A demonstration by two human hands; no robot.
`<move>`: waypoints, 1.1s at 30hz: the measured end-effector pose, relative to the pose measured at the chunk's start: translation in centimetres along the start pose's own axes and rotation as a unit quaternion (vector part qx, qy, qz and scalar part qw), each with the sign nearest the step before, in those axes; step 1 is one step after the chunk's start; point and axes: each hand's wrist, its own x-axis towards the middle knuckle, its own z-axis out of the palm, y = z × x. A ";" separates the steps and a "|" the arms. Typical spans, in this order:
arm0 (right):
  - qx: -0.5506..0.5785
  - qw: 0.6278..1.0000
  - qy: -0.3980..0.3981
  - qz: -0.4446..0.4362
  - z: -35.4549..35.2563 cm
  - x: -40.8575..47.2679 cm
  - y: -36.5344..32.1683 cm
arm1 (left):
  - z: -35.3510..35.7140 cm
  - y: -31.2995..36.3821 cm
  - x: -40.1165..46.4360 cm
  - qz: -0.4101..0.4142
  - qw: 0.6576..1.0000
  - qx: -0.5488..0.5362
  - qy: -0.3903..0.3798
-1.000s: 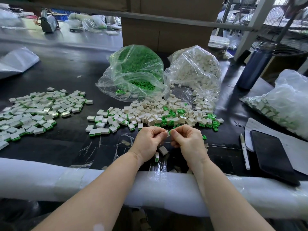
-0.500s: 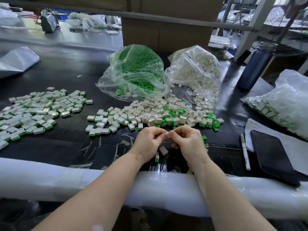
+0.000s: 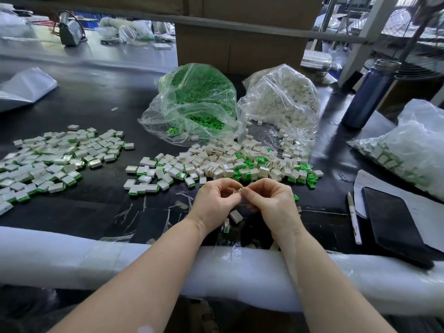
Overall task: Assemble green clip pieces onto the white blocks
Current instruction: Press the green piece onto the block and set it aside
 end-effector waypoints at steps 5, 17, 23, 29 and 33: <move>-0.012 1.000 0.004 -0.002 0.1 0.1 0.1 | 0.0 0.2 0.0 0.008 0.999 -0.039 0.011; -0.029 0.996 -0.079 0.015 0.2 0.1 -0.1 | 0.1 0.4 -0.2 0.028 0.997 -0.066 -0.027; 0.027 0.996 -0.081 0.037 0.1 0.0 -0.3 | 0.1 0.7 -0.4 0.048 0.998 -0.015 -0.036; 0.061 0.994 -0.069 0.060 0.0 -0.1 -0.6 | 0.4 0.9 -0.5 0.054 0.996 0.034 -0.059; 0.070 0.993 -0.065 0.068 -0.1 -0.1 -0.6 | 0.4 0.8 -0.5 0.061 0.994 0.062 -0.066</move>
